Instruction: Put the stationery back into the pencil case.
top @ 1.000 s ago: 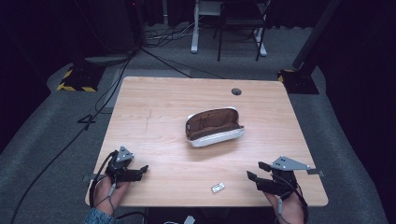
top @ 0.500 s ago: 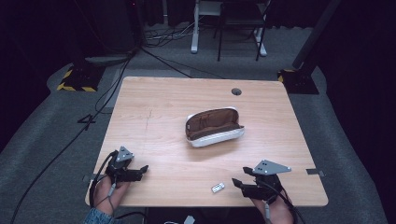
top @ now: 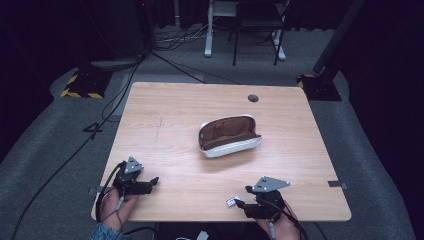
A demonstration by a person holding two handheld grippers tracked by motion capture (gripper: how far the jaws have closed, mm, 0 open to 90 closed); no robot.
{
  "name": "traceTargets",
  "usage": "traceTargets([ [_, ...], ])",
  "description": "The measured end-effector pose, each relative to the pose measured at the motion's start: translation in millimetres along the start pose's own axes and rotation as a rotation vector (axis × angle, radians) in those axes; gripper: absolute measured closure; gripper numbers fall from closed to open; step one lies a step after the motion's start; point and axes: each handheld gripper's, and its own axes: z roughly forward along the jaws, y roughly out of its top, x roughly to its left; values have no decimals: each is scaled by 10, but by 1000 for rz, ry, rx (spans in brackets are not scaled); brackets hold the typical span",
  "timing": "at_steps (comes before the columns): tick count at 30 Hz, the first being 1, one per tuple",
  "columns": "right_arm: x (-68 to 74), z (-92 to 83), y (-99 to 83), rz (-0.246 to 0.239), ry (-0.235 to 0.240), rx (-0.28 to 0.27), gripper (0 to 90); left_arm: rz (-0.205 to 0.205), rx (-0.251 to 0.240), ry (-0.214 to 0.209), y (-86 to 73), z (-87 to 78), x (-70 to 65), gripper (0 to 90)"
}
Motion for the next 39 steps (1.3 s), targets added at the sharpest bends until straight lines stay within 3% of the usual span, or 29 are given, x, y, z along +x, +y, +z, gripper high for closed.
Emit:
traceTargets([
  [4,63,117,-30,-24,-5,30,415,3,1,-1,1,-1,2,172],
  [10,99,239,-65,-20,5,56,422,0,1,-1,0,0,1,172],
  [14,143,322,-103,-38,-17,84,421,0,-2,0,-1,2,0,172],
  [28,166,415,-104,-44,-48,89,407,0,0,-1,0,0,1,172],
  [39,186,414,-109,-44,-65,80,462,1,1,-1,0,0,1,172],
])
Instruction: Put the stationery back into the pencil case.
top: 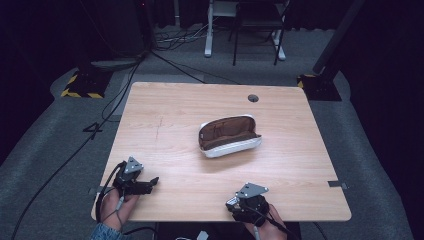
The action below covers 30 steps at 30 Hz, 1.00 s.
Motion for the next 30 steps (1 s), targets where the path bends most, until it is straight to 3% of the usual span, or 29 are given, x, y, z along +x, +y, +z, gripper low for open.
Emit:
traceTargets([
  [14,-49,-113,54,18,4,-36,464,0,0,0,0,0,0,172],
  [23,-90,-249,222,7,-11,-71,464,0,1,0,0,-1,0,172],
  [30,-185,-379,410,54,-14,-116,464,0,-2,2,-2,1,-1,172],
])
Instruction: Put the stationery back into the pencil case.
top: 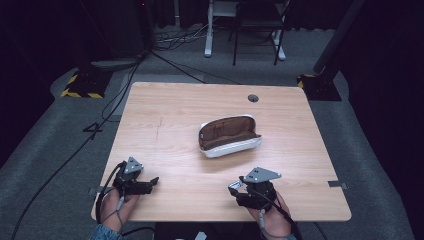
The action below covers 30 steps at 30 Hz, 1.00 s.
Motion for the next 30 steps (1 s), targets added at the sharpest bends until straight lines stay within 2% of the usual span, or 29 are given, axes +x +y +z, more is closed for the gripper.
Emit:
traceTargets([
  [10,-186,-90,291,27,-11,-44,464,-2,0,2,-2,-2,-4,172],
  [20,-353,-119,561,31,-29,-62,464,-1,0,2,-2,-2,-3,172],
  [26,-460,-81,751,15,-55,-63,464,-2,0,2,-2,-2,-3,172],
  [30,-567,-45,841,26,-61,-78,464,-2,0,2,-2,-2,-3,172],
])
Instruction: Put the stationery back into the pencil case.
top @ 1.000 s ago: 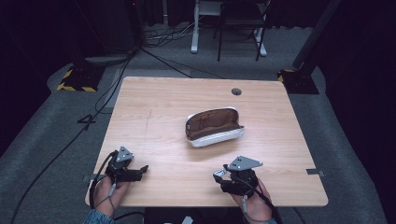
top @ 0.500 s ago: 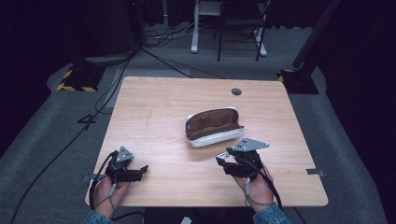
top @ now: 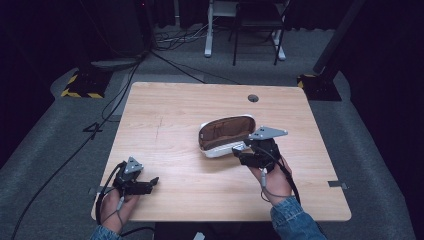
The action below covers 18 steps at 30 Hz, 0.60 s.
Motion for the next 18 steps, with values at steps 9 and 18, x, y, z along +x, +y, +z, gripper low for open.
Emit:
traceTargets([
  [9,-210,158,189,17,-33,7,463,0,0,0,0,0,0,172],
  [18,-340,351,310,29,-54,30,463,0,-1,0,0,1,0,172],
])
